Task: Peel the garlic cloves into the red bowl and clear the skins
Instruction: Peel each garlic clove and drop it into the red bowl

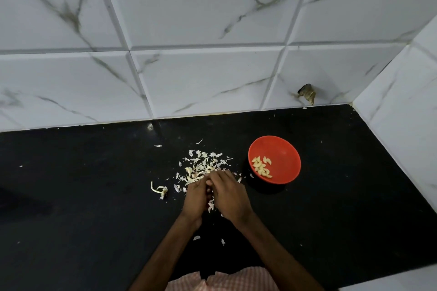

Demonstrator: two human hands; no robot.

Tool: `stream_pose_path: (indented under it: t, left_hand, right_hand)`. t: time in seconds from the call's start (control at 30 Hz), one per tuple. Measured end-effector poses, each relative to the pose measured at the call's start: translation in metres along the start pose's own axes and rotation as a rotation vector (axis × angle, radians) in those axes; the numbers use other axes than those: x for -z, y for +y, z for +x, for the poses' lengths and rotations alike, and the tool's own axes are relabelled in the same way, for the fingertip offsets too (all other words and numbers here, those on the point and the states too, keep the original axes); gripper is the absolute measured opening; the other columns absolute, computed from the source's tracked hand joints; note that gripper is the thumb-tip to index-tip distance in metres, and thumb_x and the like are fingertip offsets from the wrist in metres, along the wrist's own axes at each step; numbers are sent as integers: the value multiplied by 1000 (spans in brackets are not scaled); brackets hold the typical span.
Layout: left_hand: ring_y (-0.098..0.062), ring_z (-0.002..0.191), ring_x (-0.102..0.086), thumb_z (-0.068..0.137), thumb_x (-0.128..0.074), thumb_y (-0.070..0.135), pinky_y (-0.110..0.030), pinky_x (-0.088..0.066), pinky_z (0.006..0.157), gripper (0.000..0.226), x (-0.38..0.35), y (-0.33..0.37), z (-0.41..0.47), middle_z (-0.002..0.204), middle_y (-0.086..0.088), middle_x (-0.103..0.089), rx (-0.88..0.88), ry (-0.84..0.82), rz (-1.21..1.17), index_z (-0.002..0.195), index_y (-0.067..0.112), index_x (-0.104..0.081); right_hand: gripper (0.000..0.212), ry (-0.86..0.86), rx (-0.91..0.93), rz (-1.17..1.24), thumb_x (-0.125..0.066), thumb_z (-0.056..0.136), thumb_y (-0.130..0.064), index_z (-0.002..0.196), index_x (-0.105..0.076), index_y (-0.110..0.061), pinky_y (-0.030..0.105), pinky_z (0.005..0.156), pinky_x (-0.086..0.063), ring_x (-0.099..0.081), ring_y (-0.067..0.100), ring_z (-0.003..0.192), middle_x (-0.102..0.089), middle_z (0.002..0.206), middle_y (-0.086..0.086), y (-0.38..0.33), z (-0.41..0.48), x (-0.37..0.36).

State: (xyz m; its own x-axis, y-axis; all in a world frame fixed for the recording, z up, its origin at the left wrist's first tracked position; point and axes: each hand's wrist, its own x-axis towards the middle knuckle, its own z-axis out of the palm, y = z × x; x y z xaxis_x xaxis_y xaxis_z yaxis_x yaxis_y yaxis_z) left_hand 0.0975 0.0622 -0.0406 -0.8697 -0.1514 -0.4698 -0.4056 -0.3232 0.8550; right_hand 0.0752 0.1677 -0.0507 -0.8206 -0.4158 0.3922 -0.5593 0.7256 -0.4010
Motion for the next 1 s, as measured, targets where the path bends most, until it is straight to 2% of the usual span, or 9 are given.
stream_pose_path:
  t: [0.07, 0.17, 0.23, 0.33, 0.4, 0.5, 0.67, 0.87, 1.0]
  left_hand:
    - [0, 41, -46, 110, -35, 27, -15, -35, 38, 53, 1, 0, -4, 51, 8, -55, 17, -47, -21, 69, 18, -67]
    - [-6, 59, -64, 110, -35, 34, -18, -51, 56, 57, 2, -1, -3, 65, 0, -69, -108, -93, 64, 70, 18, -74]
    - [-6, 66, -61, 109, -37, 32, -22, -49, 63, 50, 5, -1, -1, 68, 4, -67, -261, -57, 250, 75, 23, -73]
    - [-1, 57, -46, 107, -44, 27, -27, -39, 59, 38, 16, -1, 5, 60, 11, -54, -441, -46, 556, 73, 28, -60]
    - [-3, 55, -49, 106, -45, 31, -28, -37, 58, 27, 23, -1, 5, 61, 10, -53, -509, -55, 809, 82, 30, -55]
    - [-12, 67, -62, 106, -41, 40, -30, -41, 62, 22, 29, 3, 6, 75, 6, -64, -571, -70, 1095, 104, 25, -57]
    - [-24, 90, -68, 106, -45, 32, -39, -52, 76, 27, 27, 10, 8, 104, 0, -70, -552, -122, 1189, 131, 22, -47]
    - [-4, 70, -57, 103, -50, 37, -25, -38, 62, 23, 28, 10, 4, 78, 16, -60, -563, -75, 1019, 99, 16, -58]
    - [2, 67, -58, 104, -52, 29, -23, -39, 62, 17, 30, 13, 3, 71, 19, -62, -545, -99, 898, 99, 19, -64]
  right_hand:
    - [33, 43, 39, -153, -42, 97, -30, 89, -70, -14, 27, 40, -48, -66, 17, 72, -70, 79, -4, 0, 3, 5]
    - [36, -26, -171, -102, -43, 104, -33, 91, -69, -12, 31, 50, -51, -67, 21, 66, -70, 73, 3, -9, 10, 9]
    - [31, -101, -323, 23, -45, 106, -30, 96, -70, -13, 29, 61, -47, -67, 18, 68, -72, 76, 4, -12, 13, 7]
    - [49, -159, -637, 391, -39, 108, -38, 74, -64, -13, 26, 60, -36, -50, 2, 54, -58, 61, -4, -13, 20, 10]
    - [59, -215, -766, 551, -36, 108, -43, 71, -62, -6, 31, 62, -37, -47, 8, 56, -53, 60, -2, -9, 23, 13]
    - [61, -269, -728, 526, -37, 106, -51, 70, -66, -11, 37, 74, -50, -64, 17, 67, -68, 70, 4, -2, 24, 13]
    - [68, -202, -650, 519, -45, 98, -65, 73, -71, -8, 43, 72, -56, -69, 16, 64, -72, 67, 5, 4, 21, 10]
    - [51, -186, -629, 594, -50, 95, -65, 72, -65, -22, 30, 65, -49, -61, 1, 61, -65, 64, -10, 6, 20, 17]
    - [10, -51, -508, 885, -63, 100, -26, 101, -71, -20, 23, 66, -52, -68, 9, 90, -72, 99, -9, 9, 16, 20]
